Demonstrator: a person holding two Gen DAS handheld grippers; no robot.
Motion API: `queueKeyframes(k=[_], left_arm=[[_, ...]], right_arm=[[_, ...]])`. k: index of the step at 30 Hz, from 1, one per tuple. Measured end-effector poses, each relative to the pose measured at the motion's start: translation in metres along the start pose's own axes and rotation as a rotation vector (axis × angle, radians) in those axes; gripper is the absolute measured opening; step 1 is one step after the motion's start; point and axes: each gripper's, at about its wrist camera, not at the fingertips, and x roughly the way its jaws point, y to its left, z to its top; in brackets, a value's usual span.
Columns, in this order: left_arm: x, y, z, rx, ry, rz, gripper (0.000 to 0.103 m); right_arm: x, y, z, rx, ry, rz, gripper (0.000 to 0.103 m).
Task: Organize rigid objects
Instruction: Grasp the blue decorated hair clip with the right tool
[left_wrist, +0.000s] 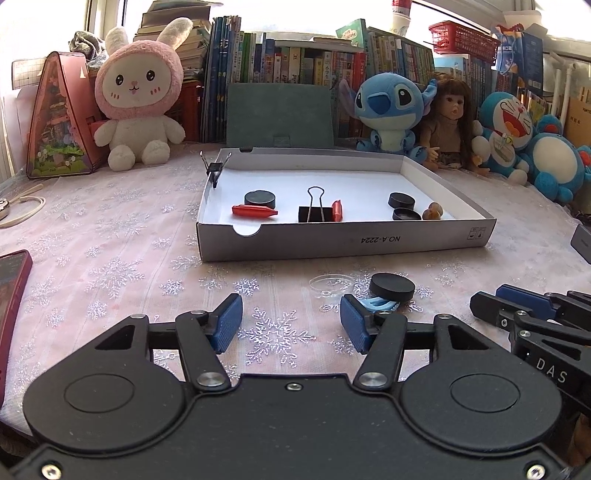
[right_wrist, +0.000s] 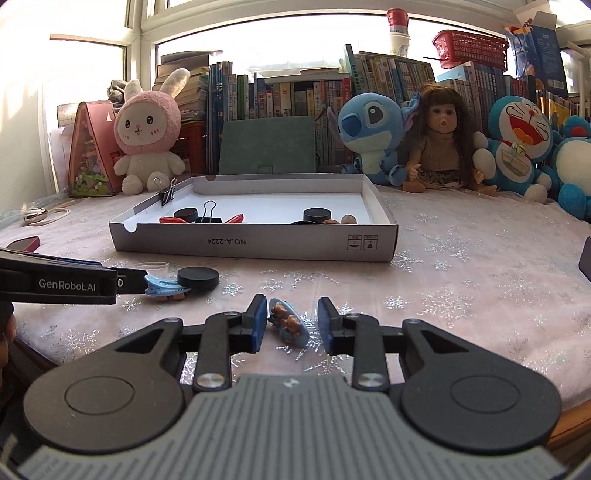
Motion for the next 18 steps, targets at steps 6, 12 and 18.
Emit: queueKeyframes(k=[6, 12, 18], left_arm=[[0.008, -0.008, 0.003, 0.005, -0.002, -0.019, 0.056], [0.013, -0.013, 0.004, 0.008, -0.006, -0.017, 0.048], [0.013, -0.009, 0.005, 0.004, -0.007, 0.019, 0.030]], right_arm=[[-0.003, -0.005, 0.000, 0.027, -0.016, -0.011, 0.052], [-0.009, 0.000, -0.004, -0.014, -0.024, -0.004, 0.059], [-0.012, -0.001, -0.009, -0.047, -0.009, -0.004, 0.059]])
